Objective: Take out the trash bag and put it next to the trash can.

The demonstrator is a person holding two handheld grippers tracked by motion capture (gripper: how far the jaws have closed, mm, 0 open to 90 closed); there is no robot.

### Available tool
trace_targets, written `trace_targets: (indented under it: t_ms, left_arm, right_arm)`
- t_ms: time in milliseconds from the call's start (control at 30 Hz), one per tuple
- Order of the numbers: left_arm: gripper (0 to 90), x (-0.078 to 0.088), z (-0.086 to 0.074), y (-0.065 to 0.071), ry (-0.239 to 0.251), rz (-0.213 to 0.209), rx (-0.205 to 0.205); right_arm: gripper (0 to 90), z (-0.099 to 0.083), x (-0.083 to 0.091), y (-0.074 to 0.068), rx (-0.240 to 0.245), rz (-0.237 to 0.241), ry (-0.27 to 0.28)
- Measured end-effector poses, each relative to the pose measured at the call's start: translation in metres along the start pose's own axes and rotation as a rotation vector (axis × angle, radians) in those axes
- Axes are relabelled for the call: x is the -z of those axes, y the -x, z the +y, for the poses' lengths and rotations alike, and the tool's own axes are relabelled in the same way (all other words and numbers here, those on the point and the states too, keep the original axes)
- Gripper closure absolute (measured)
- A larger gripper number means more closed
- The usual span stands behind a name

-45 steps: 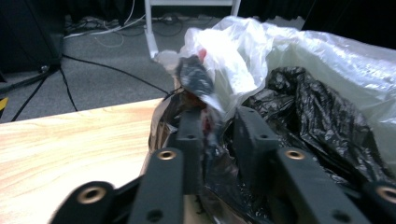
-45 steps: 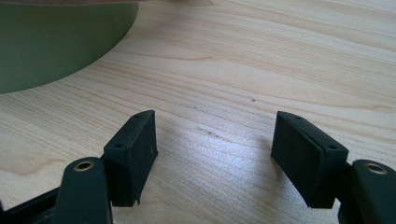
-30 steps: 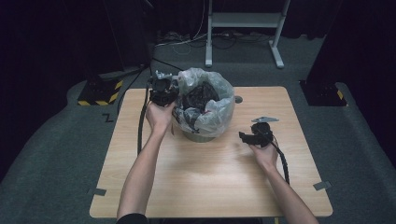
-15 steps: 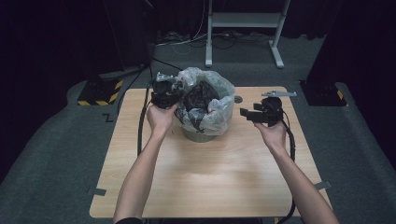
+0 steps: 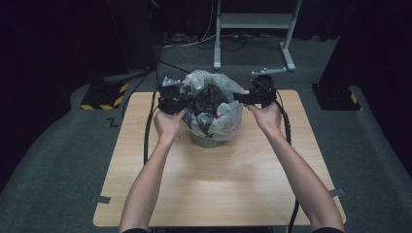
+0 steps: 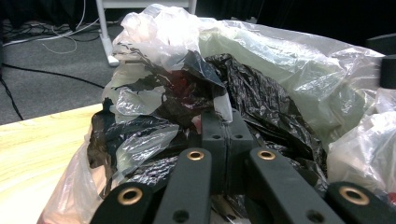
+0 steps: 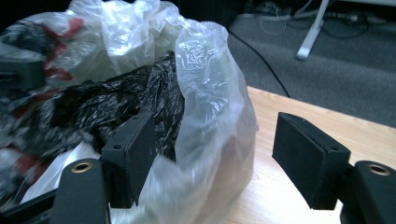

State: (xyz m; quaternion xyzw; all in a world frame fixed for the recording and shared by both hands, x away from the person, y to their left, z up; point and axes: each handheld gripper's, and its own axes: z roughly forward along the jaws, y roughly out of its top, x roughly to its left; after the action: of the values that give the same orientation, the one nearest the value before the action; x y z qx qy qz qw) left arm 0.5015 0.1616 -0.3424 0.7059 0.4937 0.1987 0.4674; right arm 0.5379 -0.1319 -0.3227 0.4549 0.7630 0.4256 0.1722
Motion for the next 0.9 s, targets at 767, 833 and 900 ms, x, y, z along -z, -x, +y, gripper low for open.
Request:
trace_targets:
  t_ms: [767,833,900]
  left_arm:
    - [89.3,0.002,0.0,0.013,0.014,-0.063,-0.087]
    - [89.2,0.0,0.0,0.016,0.008,-0.069,-0.108]
    - [89.2,-0.001,0.0,0.02,-0.003,-0.072,-0.129]
  right_arm:
    - [89.8,0.024,-0.02,-0.035,0.176,-0.015,-0.088]
    - [89.8,0.025,-0.019,-0.039,0.176,0.011,-0.082]
    - [89.7,0.027,-0.019,-0.044,0.172,0.039,-0.073]
